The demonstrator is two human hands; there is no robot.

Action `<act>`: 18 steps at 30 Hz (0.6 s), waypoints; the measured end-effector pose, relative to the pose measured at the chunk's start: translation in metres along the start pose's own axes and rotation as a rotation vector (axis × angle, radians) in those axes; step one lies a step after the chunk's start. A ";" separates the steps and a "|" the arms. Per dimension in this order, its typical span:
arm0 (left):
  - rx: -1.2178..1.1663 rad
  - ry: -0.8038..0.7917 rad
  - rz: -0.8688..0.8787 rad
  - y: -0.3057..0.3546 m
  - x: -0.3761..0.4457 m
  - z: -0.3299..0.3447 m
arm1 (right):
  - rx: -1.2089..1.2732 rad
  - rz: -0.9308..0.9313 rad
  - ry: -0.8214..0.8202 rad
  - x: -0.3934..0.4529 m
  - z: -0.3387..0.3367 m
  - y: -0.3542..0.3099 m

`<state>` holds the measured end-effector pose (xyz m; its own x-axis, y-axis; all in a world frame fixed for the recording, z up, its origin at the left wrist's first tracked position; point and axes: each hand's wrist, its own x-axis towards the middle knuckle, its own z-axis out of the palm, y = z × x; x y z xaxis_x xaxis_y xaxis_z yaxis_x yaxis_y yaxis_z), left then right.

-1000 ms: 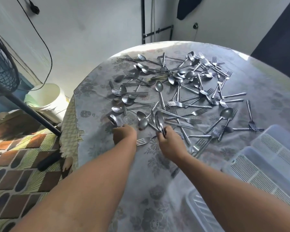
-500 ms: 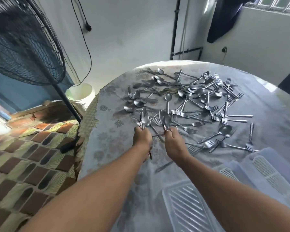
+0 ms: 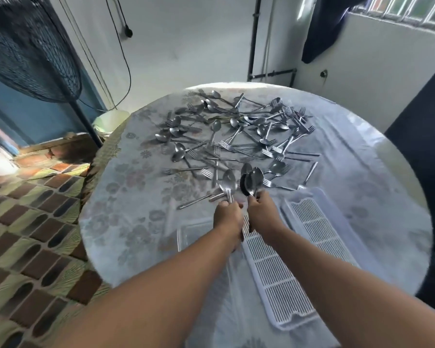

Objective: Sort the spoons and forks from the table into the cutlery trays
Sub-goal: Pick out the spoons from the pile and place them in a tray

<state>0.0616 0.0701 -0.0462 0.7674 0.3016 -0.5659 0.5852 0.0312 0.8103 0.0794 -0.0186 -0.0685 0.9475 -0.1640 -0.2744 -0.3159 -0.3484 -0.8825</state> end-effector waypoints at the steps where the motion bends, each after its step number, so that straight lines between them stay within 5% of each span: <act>1: 0.061 0.023 -0.003 -0.007 -0.005 0.010 | -0.005 0.020 -0.004 -0.006 -0.009 0.009; 11: 0.291 0.081 -0.026 -0.042 -0.037 0.041 | -0.102 0.044 -0.071 -0.050 -0.039 0.064; 18: 0.664 0.085 0.031 -0.042 -0.051 0.057 | -0.339 0.021 -0.144 -0.047 -0.045 0.076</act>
<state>0.0127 -0.0007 -0.0601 0.7789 0.3680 -0.5078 0.6212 -0.5636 0.5444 0.0088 -0.0787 -0.1059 0.9301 -0.0512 -0.3638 -0.3111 -0.6363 -0.7059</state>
